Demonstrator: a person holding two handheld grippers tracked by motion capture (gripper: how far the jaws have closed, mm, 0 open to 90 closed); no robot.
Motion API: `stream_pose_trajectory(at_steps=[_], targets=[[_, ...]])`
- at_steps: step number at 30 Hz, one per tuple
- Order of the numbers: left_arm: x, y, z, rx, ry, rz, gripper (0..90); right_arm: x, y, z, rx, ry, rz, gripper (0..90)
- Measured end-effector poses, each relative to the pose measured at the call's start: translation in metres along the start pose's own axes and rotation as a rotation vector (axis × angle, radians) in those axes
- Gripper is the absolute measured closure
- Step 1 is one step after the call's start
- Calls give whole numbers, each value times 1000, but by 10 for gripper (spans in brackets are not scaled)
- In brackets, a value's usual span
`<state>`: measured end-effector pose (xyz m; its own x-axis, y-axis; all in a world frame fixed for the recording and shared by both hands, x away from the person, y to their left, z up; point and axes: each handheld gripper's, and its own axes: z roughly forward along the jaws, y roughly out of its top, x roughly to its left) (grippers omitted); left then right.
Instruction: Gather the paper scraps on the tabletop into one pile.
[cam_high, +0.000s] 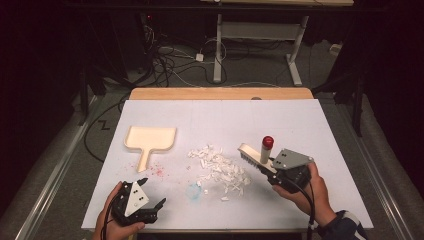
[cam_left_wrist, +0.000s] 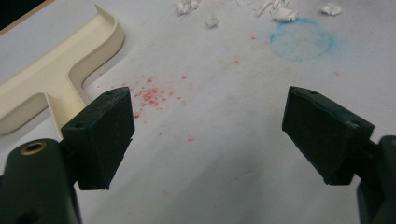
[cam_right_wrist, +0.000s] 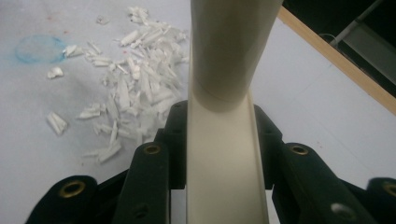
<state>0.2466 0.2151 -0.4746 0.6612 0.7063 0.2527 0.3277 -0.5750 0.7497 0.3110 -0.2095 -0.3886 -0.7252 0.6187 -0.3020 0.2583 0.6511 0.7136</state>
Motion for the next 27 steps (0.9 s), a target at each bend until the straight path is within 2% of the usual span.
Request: stream_pose_trajectory(at_steps=[8,11,14,15,17,18,20,23,27], targets=[[0,0,0,5,-5,6,160,2,-23,-26,57,49,1,677],[-1,1,1,3,-9,8,160,5,-35,-22,101,56,14,677],[-2,1,1,12,-18,5,160,8,-36,-17,120,59,8,678],[-2,2,2,12,-20,7,160,12,-35,-11,117,88,2,677],[-2,2,3,12,-23,5,160,15,-33,-8,116,106,7,677],[-2,2,3,12,-25,1,160,21,-28,-1,106,118,-13,678],[-2,2,4,13,-28,1,160,25,-25,3,103,117,-25,678],[-2,1,4,11,-30,1,160,34,-12,14,74,144,-47,677],[-2,1,3,11,-28,-6,160,35,-7,13,50,138,-52,677]])
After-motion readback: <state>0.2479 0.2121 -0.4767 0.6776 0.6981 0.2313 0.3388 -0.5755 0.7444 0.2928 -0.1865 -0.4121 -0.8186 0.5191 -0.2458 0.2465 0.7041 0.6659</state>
